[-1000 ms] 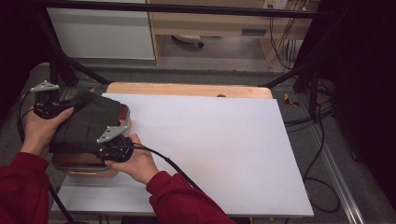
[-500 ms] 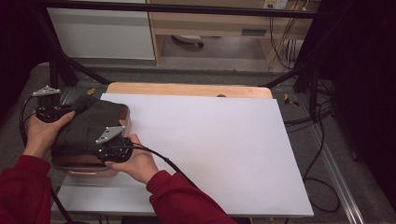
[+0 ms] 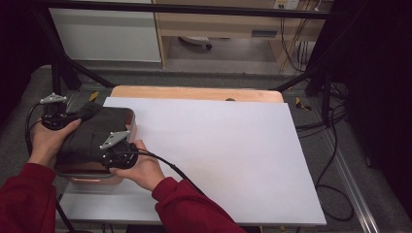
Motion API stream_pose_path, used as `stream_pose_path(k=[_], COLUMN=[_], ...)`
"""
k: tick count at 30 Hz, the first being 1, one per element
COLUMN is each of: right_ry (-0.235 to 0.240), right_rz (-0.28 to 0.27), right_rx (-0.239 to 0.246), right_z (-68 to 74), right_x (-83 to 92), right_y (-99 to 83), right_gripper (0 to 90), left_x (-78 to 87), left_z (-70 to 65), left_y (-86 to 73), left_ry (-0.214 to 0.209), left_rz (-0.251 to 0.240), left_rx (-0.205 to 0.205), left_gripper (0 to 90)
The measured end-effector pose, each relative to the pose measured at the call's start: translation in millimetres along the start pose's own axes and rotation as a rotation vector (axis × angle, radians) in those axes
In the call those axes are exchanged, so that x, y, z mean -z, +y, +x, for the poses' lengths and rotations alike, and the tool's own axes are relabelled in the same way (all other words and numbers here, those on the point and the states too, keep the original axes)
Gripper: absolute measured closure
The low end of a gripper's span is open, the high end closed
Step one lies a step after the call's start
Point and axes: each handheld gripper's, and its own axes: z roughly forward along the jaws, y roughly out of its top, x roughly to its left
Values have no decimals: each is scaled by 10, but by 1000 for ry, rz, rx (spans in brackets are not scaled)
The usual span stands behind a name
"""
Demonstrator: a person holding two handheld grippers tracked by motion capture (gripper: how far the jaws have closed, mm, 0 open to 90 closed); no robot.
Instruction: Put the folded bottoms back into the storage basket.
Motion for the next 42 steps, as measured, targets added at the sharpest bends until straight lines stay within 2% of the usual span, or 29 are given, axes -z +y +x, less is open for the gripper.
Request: stream_pose_path(k=[14,23,27,30,32,34,36,38,39,40,42], right_ry=[-3,7,6,5,-6,-26,-26,-26,-33,-34,-48], right_rz=[22,27,31,31,31,28,23,1,-5,-10,-17], right_rx=[-7,-19,-19,-9,-1,8,-13,-19,-10,-3,2], right_z=[-2,-20,-15,-17,-7,21,24,37,47,55,61], right_x=[-23,-28,-28,-24,-17,26,92,170,210,244,302], right_y=[-4,-5,-4,-1,0,14,38,70,83,93,101], right_gripper=[633,630,628,622,575,417,312,245,232,218,189], left_x=[-77,-119,-120,-106,-75,-26,47,124,155,178,213], left_z=[13,30,26,32,34,33,36,41,38,22,-17], left_y=[-91,-144,-142,-137,-120,-99,-71,-34,-6,27,68], left_ry=[9,13,14,20,51,79,99,87,73,59,69], left_rz=[32,55,53,47,30,-8,-71,-140,-148,-149,-155], left_rx=[10,31,32,47,64,70,90,131,144,143,128], left_gripper=[725,719,718,697,634,531,463,442,433,432,423])
